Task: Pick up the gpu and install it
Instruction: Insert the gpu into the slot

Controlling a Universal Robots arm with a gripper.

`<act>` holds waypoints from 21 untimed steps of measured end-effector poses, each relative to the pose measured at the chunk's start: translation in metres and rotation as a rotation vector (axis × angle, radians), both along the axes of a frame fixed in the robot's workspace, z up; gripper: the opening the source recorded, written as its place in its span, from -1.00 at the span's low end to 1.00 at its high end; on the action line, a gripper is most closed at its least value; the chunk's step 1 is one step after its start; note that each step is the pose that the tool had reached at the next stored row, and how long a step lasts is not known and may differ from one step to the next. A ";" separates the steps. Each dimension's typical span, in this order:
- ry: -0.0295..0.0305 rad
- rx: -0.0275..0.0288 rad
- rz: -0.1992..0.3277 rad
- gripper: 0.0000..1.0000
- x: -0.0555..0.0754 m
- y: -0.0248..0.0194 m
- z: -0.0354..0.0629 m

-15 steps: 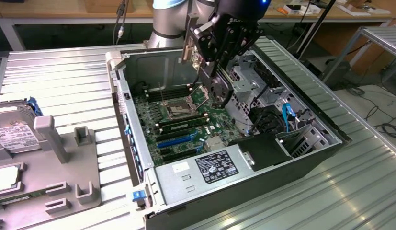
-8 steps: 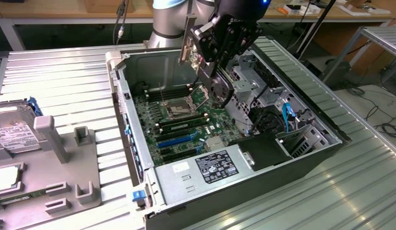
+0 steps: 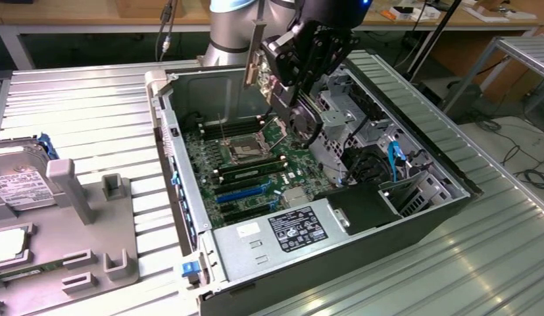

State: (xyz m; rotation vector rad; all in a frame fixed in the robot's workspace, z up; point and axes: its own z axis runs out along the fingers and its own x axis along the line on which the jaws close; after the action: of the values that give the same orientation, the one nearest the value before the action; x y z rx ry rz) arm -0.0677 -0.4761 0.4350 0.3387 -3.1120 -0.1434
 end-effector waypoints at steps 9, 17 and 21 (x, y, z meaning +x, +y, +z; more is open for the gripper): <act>0.0000 -0.0001 0.069 -0.47 0.000 0.0000 0.0000; 0.0000 0.0000 0.123 -0.47 0.000 0.0000 0.0000; 0.0000 -0.0001 0.178 -0.47 0.000 0.0000 0.0000</act>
State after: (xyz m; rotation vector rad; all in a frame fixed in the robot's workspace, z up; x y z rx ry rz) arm -0.0677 -0.4761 0.4351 0.6125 -3.0616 -0.1412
